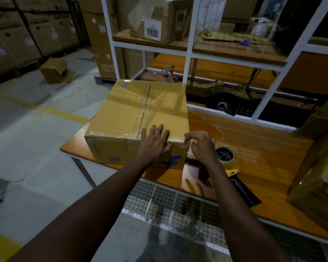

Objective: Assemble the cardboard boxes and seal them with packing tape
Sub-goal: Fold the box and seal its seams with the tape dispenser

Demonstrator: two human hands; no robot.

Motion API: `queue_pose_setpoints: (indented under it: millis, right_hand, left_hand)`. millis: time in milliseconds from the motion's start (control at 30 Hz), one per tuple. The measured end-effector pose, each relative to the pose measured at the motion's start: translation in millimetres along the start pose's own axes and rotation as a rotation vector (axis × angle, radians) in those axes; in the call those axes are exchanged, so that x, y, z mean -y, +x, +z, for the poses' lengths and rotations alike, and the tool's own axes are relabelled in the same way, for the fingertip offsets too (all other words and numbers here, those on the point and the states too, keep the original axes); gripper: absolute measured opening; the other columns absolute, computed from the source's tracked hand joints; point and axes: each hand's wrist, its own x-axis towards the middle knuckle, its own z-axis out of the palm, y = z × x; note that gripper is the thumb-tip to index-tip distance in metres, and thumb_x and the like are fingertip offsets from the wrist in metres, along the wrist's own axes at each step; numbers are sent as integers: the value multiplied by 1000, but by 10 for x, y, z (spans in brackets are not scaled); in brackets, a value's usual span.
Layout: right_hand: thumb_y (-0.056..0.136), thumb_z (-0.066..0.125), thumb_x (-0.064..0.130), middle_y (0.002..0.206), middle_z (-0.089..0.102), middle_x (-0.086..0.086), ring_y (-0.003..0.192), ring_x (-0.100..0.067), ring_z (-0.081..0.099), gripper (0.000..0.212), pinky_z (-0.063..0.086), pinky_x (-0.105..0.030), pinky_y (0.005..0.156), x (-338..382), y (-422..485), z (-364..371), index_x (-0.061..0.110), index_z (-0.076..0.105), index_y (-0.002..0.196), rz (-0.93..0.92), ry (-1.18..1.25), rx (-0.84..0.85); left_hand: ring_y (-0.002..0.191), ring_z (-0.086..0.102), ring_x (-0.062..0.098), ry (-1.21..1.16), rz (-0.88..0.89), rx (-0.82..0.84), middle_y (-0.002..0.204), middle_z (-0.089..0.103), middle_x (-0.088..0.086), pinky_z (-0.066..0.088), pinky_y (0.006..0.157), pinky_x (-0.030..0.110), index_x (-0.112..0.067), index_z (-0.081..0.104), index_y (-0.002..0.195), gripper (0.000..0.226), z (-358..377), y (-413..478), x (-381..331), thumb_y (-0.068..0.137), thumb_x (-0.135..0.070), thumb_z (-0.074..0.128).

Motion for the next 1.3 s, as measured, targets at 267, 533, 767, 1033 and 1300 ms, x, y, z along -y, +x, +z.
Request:
queue_pose_setpoints:
  millis: [267,533,767,1033,1300]
  right_hand:
    - [84,71,14,122,60,19,122,-18,42,29,30,-40,87,-165,51,-76,40,70,94,-148,-179,175]
    - [83,72,20,120,64,20,111,-20,48,17,31,-39,82,-323,-5,30,37,72,87,-182,-160,94]
    - [81,74,32,119,63,16,113,-18,45,5,23,-37,81,-328,-28,83,30,69,83,-185,-91,66]
    - [81,76,16,117,67,12,111,-22,51,31,29,-39,84,-320,23,180,24,51,97,-83,-20,24]
    - [82,75,38,121,65,20,115,-21,43,24,25,-37,83,-380,17,152,33,58,98,-22,95,57]
  left_hand:
    - [141,35,35,-7,-20,-10,156,36,9,28,108,58,-20,44,143,71,35,-23,-21,92,-62,16]
    - [148,21,31,13,-51,18,163,20,5,20,114,58,-24,29,151,79,32,-28,-66,89,-65,3]
    - [150,17,29,1,-49,30,164,16,4,16,116,59,-25,26,153,82,12,-42,-72,88,-66,-2]
    - [150,16,28,1,-39,22,165,16,3,14,118,57,-25,25,153,79,51,-32,-54,90,-65,1]
    - [150,17,30,2,-34,3,164,20,4,13,118,56,-23,29,153,79,55,-33,-55,90,-64,3]
